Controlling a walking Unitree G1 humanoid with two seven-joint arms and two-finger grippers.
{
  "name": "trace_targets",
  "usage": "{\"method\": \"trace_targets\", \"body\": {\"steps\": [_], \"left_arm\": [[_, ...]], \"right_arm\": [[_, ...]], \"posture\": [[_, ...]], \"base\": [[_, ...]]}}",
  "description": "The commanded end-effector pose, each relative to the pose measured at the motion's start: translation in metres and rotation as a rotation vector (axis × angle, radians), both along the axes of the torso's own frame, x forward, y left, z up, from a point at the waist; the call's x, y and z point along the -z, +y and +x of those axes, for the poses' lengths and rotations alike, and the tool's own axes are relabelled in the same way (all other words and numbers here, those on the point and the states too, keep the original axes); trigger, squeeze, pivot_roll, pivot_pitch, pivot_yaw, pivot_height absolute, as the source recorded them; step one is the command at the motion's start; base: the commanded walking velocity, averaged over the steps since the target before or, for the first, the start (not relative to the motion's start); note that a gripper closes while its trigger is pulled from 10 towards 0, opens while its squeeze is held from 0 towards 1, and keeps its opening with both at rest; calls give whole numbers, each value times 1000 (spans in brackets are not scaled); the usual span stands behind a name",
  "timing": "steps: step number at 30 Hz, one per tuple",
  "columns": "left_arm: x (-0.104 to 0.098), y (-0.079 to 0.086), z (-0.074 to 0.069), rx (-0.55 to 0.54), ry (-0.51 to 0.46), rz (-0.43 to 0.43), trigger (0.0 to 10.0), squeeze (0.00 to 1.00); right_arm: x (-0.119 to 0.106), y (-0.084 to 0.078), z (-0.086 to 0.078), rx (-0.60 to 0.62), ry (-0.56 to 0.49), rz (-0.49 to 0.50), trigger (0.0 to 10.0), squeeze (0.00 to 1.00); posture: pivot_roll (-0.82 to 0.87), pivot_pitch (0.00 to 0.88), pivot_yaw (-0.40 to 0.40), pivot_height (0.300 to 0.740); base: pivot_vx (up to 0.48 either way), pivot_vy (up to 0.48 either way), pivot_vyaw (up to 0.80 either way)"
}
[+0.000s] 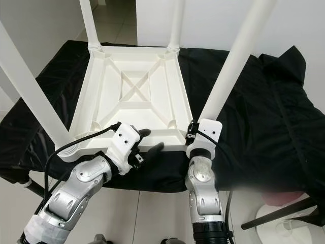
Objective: Building children table
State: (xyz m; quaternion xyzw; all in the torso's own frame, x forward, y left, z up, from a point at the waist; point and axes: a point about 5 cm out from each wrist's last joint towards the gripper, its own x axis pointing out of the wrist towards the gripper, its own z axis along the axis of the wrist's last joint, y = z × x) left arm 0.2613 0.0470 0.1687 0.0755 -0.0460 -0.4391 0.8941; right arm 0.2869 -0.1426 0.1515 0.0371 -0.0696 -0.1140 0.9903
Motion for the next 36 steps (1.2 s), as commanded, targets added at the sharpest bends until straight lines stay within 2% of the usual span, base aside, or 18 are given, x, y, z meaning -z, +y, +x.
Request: {"method": "trace_targets", "body": {"steps": [1, 5, 6, 10, 11, 12, 15, 16, 18, 20, 24, 27, 30, 31, 34, 36], "left_arm": [[-1, 2, 4, -32, -15, 0, 10000, 0], [-3, 2, 7, -32, -23, 0, 10000, 0], [-5, 3, 9, -30, -35, 4, 10000, 0], [-6, 3, 10, -29, -37, 1, 10000, 0], [-6, 3, 10, -30, -38, 5, 10000, 0], [-6, 3, 10, -30, -38, 5, 10000, 0], [-5, 3, 9, -18, -36, 11, 10000, 0], [-5, 3, 9, -18, -36, 11, 10000, 0], [-5, 2, 8, -2, -39, 13, 10000, 0], [-5, 2, 8, -2, -39, 13, 10000, 0], [1, 1, 9, 19, -5, 36, 10000, 0], [4, 0, 9, 23, 5, 50, 10000, 0], [13, -5, 8, 71, 57, 83, 10000, 0], [15, -6, 7, 76, 62, 93, 10000, 0], [16, -6, 7, 76, 62, 99, 10000, 0], [20, -8, 10, 59, 95, 119, 10000, 0]], "right_arm": [[9, 2, -4, -14, 31, 44, 10000, 1000], [4, -1, -5, -53, -1, 27, 10000, 1000], [1, -8, -7, -100, -18, -4, 10000, 1000], [0, -15, -9, -148, -31, -42, 10000, 1000], [0, -17, -10, -182, -30, -49, 10000, 0], [0, -17, -10, -182, -30, -49, 10000, 0], [1, -29, -8, -296, -38, -103, 10000, 0], [1, -29, -8, -296, -38, -103, 10000, 0], [3, -33, -6, -377, -32, -117, 10000, 0], [3, -33, -6, -377, -32, -117, 10000, 0], [3, -40, 5, -488, -21, -175, 10000, 0], [3, -43, 9, -520, -17, -208, 10000, 0], [5, -42, 20, -618, 5, -231, 9725, 0], [6, -42, 23, -630, 11, -244, 9137, 0], [6, -43, 24, -634, 13, -256, 9137, 0], [8, -41, 28, -682, 28, -274, 0, 0]], "posture": [[-65, 51, 6, 740], [-67, 47, 10, 740], [-66, 42, 7, 740], [-66, 40, 7, 740], [-64, 38, 6, 740], [-64, 38, 6, 740], [-53, 30, 6, 740], [-53, 30, 6, 740], [-51, 26, 6, 740], [-51, 26, 6, 740], [-49, 10, 14, 740], [-46, 7, 11, 740], [-41, 0, 10, 740], [-40, 0, 10, 740], [-40, 0, 10, 740], [-36, 0, 11, 740]], "base": [[0, 0, 0], [0, 0, 0], [0, 0, 0], [0, 0, 0], [0, 0, 0], [0, 0, 0], [0, 0, 0], [0, 0, 0], [0, 0, 0], [0, 0, 0], [0, 0, 0], [0, 0, 0], [0, 0, 0], [0, 0, 0], [0, 0, 0], [0, 0, 0]]}}
